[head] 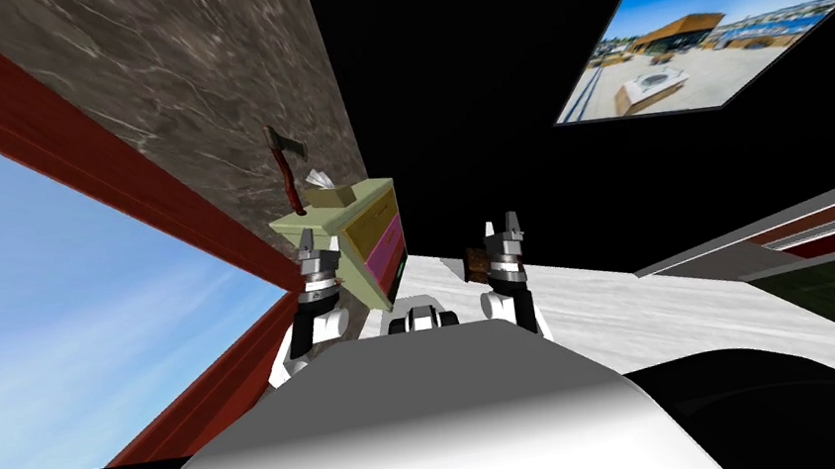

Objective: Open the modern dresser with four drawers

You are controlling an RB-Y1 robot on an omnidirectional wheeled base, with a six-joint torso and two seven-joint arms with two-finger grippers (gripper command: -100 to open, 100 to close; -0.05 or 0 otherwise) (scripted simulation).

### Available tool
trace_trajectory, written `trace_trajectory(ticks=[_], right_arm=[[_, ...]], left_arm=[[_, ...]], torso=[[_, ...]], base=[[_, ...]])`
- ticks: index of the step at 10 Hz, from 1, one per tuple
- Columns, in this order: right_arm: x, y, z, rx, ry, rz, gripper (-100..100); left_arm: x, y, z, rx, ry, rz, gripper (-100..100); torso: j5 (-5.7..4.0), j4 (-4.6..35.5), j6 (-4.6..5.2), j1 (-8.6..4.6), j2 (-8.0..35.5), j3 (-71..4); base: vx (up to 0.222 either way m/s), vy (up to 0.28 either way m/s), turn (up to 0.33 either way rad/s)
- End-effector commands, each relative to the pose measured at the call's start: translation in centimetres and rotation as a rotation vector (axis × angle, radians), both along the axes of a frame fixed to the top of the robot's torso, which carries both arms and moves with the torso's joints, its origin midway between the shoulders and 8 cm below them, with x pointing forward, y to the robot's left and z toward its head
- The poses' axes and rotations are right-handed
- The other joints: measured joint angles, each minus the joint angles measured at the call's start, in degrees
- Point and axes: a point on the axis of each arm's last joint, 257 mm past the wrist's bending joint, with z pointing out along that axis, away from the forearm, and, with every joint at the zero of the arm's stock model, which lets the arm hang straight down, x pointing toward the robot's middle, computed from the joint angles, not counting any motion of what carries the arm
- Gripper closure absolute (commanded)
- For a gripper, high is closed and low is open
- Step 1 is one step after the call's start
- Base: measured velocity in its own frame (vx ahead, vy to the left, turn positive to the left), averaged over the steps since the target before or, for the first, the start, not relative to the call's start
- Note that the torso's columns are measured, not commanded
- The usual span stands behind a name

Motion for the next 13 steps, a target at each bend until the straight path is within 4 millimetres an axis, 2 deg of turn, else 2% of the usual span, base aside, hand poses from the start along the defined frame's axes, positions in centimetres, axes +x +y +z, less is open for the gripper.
trace_trajectory(ticks=[1, 9, 13], right_arm=[[0.0, 0.0, 0.0, 0.0, 0.0, 0.0, 0], [0.0, 0.0, 0.0, 0.0, 0.0, 0.0, 0], [0.0, 0.0, 0.0, 0.0, 0.0, 0.0, 0]], left_arm=[[1.8, 0.5, -2.4, 0.007, 0.075, 0.024, -100], [5.6, 2.1, -7.9, 0.033, 0.257, 0.078, -100], [7.8, 2.9, -12.1, -0.002, 0.38, 0.118, -100]], torso=[[-0.01, 0.0, 0.0, -0.08, -0.03, -0.01], [-0.06, -0.03, 0.01, -0.2, -0.13, -0.08], [-0.03, -0.04, 0.01, -0.11, -0.13, -0.08]], base=[[0.141, -0.048, 0.004], [0.131, -0.06, 0.002], [0.145, -0.07, 0.001]])
